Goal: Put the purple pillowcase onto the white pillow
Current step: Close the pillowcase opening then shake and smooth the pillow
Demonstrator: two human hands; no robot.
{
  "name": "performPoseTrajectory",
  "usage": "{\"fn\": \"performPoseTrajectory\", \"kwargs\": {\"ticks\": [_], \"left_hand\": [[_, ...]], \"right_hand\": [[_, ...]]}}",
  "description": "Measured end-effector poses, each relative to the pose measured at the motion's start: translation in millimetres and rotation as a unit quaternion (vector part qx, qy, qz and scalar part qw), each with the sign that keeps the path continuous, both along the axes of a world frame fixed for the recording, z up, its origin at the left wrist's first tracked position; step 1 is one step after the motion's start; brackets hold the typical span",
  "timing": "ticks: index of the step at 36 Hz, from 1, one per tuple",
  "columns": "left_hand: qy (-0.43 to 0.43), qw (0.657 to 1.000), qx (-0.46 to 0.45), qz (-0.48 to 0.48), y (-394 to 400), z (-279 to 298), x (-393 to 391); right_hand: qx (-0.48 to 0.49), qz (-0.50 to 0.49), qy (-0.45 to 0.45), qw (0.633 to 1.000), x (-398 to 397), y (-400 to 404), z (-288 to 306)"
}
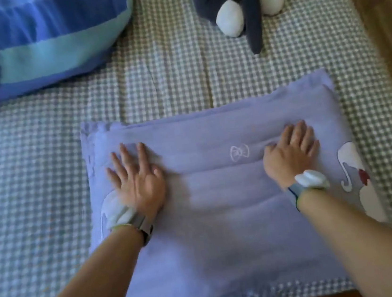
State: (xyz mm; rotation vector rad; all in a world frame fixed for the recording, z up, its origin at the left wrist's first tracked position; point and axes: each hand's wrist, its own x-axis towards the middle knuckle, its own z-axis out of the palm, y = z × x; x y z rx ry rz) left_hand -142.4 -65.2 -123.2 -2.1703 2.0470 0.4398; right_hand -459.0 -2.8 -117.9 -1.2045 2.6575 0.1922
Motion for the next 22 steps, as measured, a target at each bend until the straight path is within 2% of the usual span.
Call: {"fn": "performPoseTrajectory", "kwargs": {"ticks": [2,3,4,5,6,8,11,13,15,18,20,22], "left_hand": [[0.062,0.988,-0.081,-0.118,-1.0,20.9,-40.2],[0.074,0.975,-0.103,-0.180,-4.2,29.6,-57.6],[0.071,0.965,-0.112,-0.227,-5.9,27.2,-69.5],[0.057,0.965,-0.098,-0.238,-7.9,14.6,-71.5],[0.038,0.973,-0.066,-0.219,-8.5,0.9,-64.4],[0.005,0.989,-0.013,-0.145,-10.2,-20.8,-35.5],[-0.043,0.996,0.030,-0.078,-6.8,-24.0,-4.1],[-0.051,0.996,0.076,-0.012,8.4,-1.2,13.7],[-0.019,0.989,0.100,0.105,29.2,23.4,42.8],[0.078,0.937,0.130,0.316,68.7,40.5,83.9],[0.112,0.915,0.139,0.361,88.0,56.5,85.0],[0.134,0.923,0.080,0.352,93.3,76.8,73.6]], "right_hand": [[-0.095,0.117,-0.021,0.988,32.4,-18.8,17.7],[-0.113,0.217,-0.037,0.969,46.6,-28.2,21.6],[-0.108,0.312,-0.029,0.944,53.8,-35.7,21.3],[-0.078,0.351,-0.019,0.933,49.8,-39.1,14.8],[-0.042,0.337,-0.016,0.940,33.9,-39.2,6.5],[0.037,0.221,0.004,0.975,-15.0,-26.4,-4.6],[0.092,0.127,0.041,0.987,-68.1,-6.4,-9.6],[0.087,0.069,0.001,0.994,-71.4,8.1,6.4],[0.049,-0.037,-0.039,0.997,-77.4,31.9,26.4],[-0.018,-0.231,-0.142,0.962,-91.9,80.1,35.8],[0.002,-0.307,-0.191,0.932,-94.8,104.5,40.9],[-0.032,-0.306,-0.205,0.929,-92.5,106.4,62.9]]}}
